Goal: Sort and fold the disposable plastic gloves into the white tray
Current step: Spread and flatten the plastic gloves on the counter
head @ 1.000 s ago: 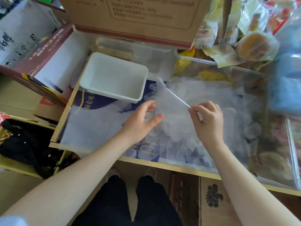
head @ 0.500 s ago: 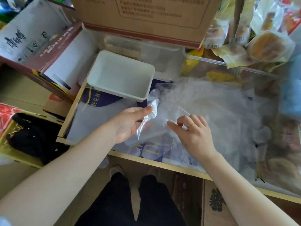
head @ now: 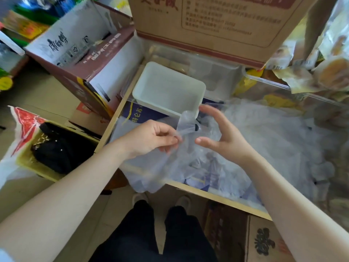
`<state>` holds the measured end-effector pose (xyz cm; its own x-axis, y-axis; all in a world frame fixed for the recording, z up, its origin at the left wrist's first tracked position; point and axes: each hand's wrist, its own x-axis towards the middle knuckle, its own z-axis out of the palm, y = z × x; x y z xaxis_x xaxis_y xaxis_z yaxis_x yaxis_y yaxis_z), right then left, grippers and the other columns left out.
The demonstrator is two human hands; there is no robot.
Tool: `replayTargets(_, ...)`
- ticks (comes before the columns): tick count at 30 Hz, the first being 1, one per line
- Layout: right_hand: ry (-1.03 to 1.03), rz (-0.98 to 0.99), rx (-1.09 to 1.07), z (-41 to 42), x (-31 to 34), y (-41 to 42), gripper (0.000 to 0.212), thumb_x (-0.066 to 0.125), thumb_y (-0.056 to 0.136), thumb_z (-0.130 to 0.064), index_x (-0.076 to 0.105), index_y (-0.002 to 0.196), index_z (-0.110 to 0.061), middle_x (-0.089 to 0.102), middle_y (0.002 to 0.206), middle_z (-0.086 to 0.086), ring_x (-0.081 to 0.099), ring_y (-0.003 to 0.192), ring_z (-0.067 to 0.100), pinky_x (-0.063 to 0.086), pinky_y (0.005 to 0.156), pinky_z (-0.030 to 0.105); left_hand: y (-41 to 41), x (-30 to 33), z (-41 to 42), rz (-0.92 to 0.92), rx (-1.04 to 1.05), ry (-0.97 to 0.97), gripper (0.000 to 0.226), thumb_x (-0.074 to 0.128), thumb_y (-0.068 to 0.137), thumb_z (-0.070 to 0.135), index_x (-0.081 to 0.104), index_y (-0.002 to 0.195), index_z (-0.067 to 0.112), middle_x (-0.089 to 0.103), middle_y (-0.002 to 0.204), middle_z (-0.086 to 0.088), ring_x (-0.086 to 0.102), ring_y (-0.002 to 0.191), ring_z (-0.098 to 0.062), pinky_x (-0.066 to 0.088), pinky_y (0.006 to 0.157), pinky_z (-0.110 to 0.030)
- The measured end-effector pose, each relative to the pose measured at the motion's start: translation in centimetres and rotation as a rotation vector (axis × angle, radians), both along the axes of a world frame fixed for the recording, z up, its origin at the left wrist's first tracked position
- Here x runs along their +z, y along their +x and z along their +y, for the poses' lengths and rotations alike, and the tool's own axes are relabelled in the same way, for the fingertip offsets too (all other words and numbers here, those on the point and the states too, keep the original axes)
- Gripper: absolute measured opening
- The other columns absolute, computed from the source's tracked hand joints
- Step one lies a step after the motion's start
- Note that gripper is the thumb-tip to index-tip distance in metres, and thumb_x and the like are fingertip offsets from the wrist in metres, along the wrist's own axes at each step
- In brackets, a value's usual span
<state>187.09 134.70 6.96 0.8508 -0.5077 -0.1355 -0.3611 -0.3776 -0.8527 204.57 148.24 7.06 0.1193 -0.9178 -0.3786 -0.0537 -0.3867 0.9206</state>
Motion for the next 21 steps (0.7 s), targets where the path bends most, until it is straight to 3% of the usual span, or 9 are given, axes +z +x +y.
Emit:
replayTargets(2, 0.066, 0.06, 0.059, 0.4, 1.0, 1.8, 0.024, 0.073, 0.078, -0.031, 0.062, 0.099, -0.027, 0.064, 0.105, -0.012, 0.052, 0.1, 0.001, 0.038, 0.088, 0.01, 0.8, 0.8, 0.4, 0.028, 0.025, -0.013, 0.014, 0.059, 0.085, 0.015, 0.07, 0.079, 0.022, 0.067, 0.064, 0.006, 0.058, 0.056, -0.007, 0.047, 0.057, -0.018)
replayTargets(4, 0.24, 0.024, 0.015, 1.3, 1.5, 3.4, 0.004, 0.068, 0.084, -0.017, 0.068, 0.088, -0.016, 0.071, 0.082, -0.001, 0.056, 0.078, 0.004, 0.045, 0.075, 0.02, 1.9, 1.2, 0.9, 0.034, 0.093, -0.022, 0.012, 0.057, 0.087, 0.013, 0.067, 0.082, 0.015, 0.062, 0.057, 0.006, 0.052, 0.05, -0.005, 0.043, 0.051, -0.015)
replayTargets(7, 0.397, -0.086, -0.191, 2.1, 1.4, 5.3, 0.009, 0.058, 0.09, -0.005, 0.062, 0.083, -0.008, 0.062, 0.061, -0.01, 0.054, 0.056, 0.002, 0.042, 0.057, 0.014, 4.5, 1.3, 2.3, -0.005, 0.127, 0.05, 0.015, 0.064, 0.077, 0.028, 0.064, 0.08, 0.014, 0.059, 0.054, 0.007, 0.049, 0.05, -0.006, 0.042, 0.051, -0.015)
replayTargets(9, 0.436, -0.106, -0.363, 2.4, 0.8, 6.1, 0.01, 0.055, 0.092, -0.008, 0.058, 0.083, -0.007, 0.052, 0.062, 0.0, 0.046, 0.049, 0.008, 0.038, 0.048, 0.02, 6.2, 0.9, 3.7, 0.015, 0.191, 0.124, 0.017, 0.065, 0.072, 0.033, 0.063, 0.077, 0.016, 0.061, 0.057, 0.008, 0.053, 0.055, -0.006, 0.045, 0.055, -0.015)
replayTargets(13, 0.576, -0.009, -0.605, 3.0, -1.4, 6.5, 0.024, 0.051, 0.094, -0.011, 0.047, 0.071, -0.015, 0.036, 0.058, 0.002, 0.032, 0.038, 0.008, 0.033, 0.041, 0.022, 8.3, -0.9, 6.0, 0.347, 0.466, 0.163, 0.008, 0.054, 0.089, 0.017, 0.058, 0.082, 0.017, 0.068, 0.068, 0.003, 0.068, 0.068, -0.008, 0.051, 0.059, -0.019)
replayTargets(16, 0.649, 0.047, -0.645, 4.1, -2.7, 6.5, 0.021, 0.047, 0.096, -0.012, 0.048, 0.075, -0.014, 0.04, 0.058, 0.002, 0.036, 0.037, 0.008, 0.033, 0.039, 0.02, 8.8, -2.1, 7.0, 0.428, 0.495, 0.227, 0.017, 0.051, 0.092, 0.025, 0.06, 0.101, 0.014, 0.071, 0.092, -0.004, 0.071, 0.081, -0.016, 0.057, 0.065, -0.023)
replayTargets(19, 0.691, 0.151, -0.614, 5.7, -3.9, 6.4, 0.021, 0.049, 0.097, -0.017, 0.052, 0.075, -0.015, 0.049, 0.061, 0.001, 0.047, 0.043, 0.009, 0.042, 0.04, 0.02, 8.1, -3.0, 7.2, 0.211, 0.397, 0.334, 0.018, 0.057, 0.091, 0.023, 0.06, 0.106, 0.013, 0.07, 0.094, -0.004, 0.07, 0.072, -0.008, 0.053, 0.056, -0.017)
replayTargets(21, 0.583, 0.274, -0.541, 6.4, -5.0, 6.4, 0.02, 0.053, 0.094, -0.021, 0.053, 0.076, -0.014, 0.05, 0.062, 0.0, 0.047, 0.045, 0.009, 0.04, 0.042, 0.019, 7.8, -3.7, 7.2, -0.017, 0.385, 0.354, 0.01, 0.056, 0.092, 0.015, 0.061, 0.098, 0.01, 0.068, 0.084, -0.003, 0.063, 0.055, 0.001, 0.047, 0.047, -0.014)
